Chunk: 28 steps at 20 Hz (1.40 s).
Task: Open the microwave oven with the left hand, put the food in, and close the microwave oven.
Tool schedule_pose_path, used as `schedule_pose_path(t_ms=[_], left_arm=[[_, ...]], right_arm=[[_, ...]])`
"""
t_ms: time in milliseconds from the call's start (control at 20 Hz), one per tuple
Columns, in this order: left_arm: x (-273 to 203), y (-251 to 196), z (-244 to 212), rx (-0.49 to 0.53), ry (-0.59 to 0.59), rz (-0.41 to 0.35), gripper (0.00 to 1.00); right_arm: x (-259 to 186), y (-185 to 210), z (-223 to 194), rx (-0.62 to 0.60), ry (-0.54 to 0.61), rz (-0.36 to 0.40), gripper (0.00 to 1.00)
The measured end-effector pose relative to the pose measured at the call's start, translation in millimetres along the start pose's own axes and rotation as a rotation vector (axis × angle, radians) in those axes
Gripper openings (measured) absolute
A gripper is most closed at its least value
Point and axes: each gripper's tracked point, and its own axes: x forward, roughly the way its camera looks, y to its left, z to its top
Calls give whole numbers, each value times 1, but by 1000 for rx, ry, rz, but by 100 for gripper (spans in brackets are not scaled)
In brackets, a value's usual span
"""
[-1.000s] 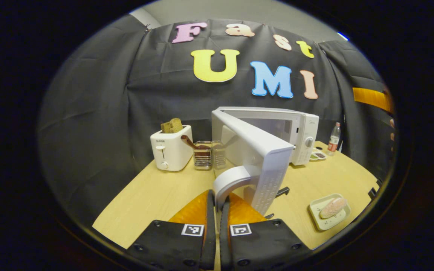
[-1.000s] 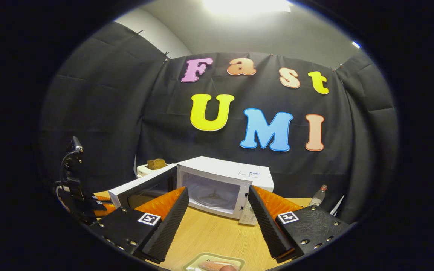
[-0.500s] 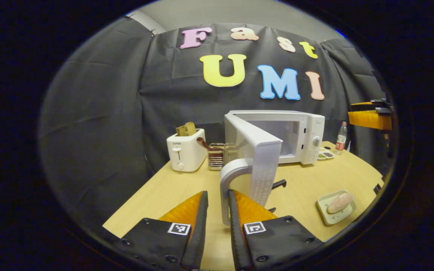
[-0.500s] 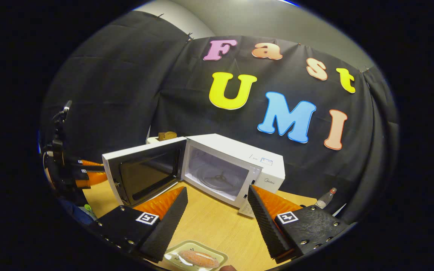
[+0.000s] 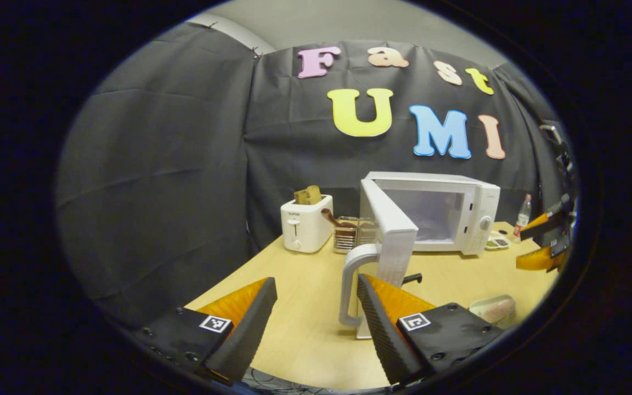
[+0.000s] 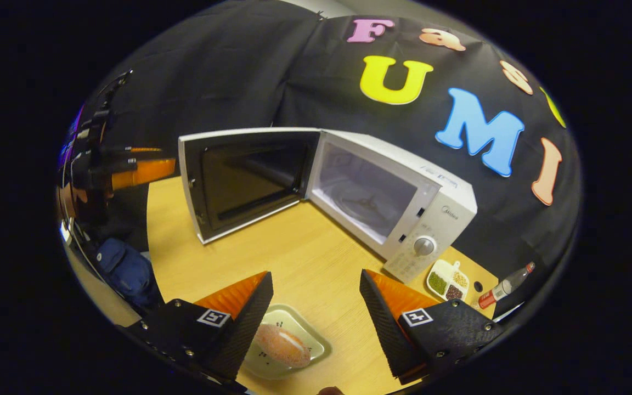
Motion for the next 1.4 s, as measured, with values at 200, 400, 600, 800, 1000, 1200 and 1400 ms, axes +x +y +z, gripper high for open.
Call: schedule_pose_path(t_ms=[200,400,600,800,1000,1200,1400], left_arm=[[-7,2,19,-10,-37,45,95],[-13,7,19,-6,-38,82,94],[-21,10,17,1,-36,114,95],[-28,15,16,-11,-31,141,94],[-35,23,18,-21,-35,167,95],[-38,28,16,-25,-31,182,94],[-38,24,18,-28,-38,176,95]], right_arm=[[11,16,-42,-15,113,119,98],[15,30,-74,-52,207,213,98],[19,39,-101,-94,293,274,98],[26,44,-119,-126,341,309,98],[33,44,-132,-172,381,323,97],[35,47,-131,-205,375,314,80],[33,40,-105,-233,305,268,79]])
